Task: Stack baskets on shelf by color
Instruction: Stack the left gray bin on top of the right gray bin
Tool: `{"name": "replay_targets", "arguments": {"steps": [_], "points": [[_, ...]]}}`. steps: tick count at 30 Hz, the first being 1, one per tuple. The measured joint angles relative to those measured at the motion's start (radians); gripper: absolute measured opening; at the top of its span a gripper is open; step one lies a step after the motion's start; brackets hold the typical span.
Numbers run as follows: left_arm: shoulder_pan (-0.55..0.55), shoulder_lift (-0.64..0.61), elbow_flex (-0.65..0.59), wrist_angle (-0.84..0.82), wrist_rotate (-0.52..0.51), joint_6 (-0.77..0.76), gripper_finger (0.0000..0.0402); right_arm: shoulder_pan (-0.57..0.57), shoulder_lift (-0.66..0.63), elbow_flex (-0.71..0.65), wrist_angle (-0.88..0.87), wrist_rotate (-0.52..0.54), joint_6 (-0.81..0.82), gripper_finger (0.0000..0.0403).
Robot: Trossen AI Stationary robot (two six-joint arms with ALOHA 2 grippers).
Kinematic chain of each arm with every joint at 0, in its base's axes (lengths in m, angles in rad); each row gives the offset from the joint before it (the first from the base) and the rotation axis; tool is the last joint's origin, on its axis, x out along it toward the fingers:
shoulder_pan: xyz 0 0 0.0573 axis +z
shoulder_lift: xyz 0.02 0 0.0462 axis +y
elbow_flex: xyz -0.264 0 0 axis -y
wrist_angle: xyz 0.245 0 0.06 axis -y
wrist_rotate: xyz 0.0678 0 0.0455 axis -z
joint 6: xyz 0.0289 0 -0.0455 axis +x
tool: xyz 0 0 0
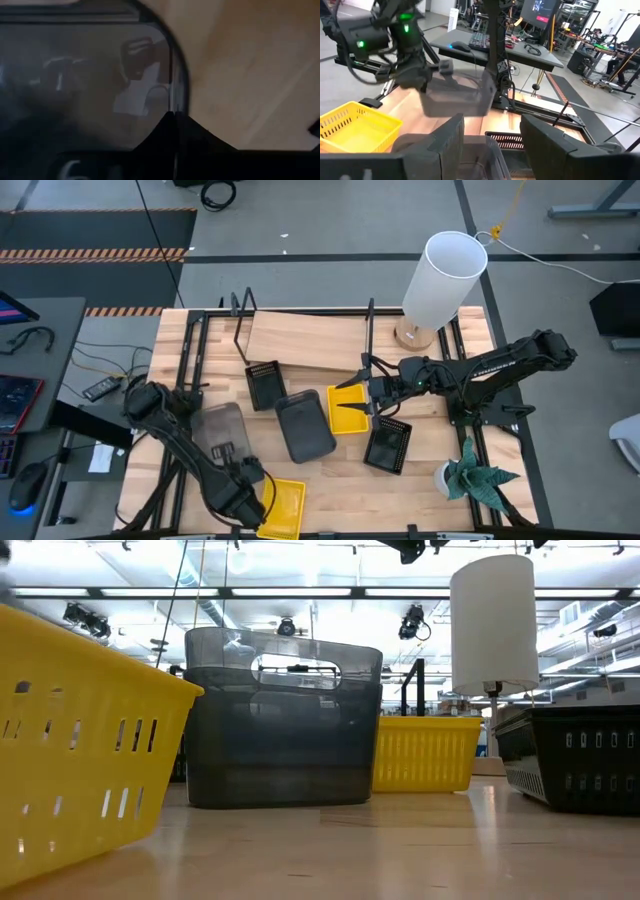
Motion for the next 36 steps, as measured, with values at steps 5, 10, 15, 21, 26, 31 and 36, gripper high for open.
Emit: {"name": "replay_targets", "arguments": {"steps": [5,10,15,21,26,31,36], "points": [[0.027,-0.001,0.146,-0.153,-0.113,-0.012,0.0006,0.0,0.0,0.0,0.0,0.0,0.0,0.0199],[0.085,-0.029,0.263,-0.147,-0.251,0.026,0.0006,0.0,0.0,0.0,-0.004,0.0,0.0,0.0199],[0.159,-0.055,0.361,-0.146,-0.365,0.08,0.0006,-0.002,-0.004,0.0,-0.05,0.047,0.0,0.0199],[0.26,-0.06,0.401,-0.023,-0.418,0.23,0.0007,-0.002,-0.043,0.0,-0.143,0.123,0.028,0.0199],[0.326,-0.06,0.401,0.174,-0.422,0.363,0.0007,0.0,-0.089,0.0,-0.227,0.142,0.082,0.0199],[0.364,-0.057,0.395,0.229,-0.343,0.393,0.0008,0.018,-0.134,-0.009,-0.273,0.143,0.13,0.0199],[0.382,-0.048,0.346,0.295,-0.27,0.393,0.0008,0.04,-0.199,-0.08,-0.248,0.211,0.131,0.0199]]}}
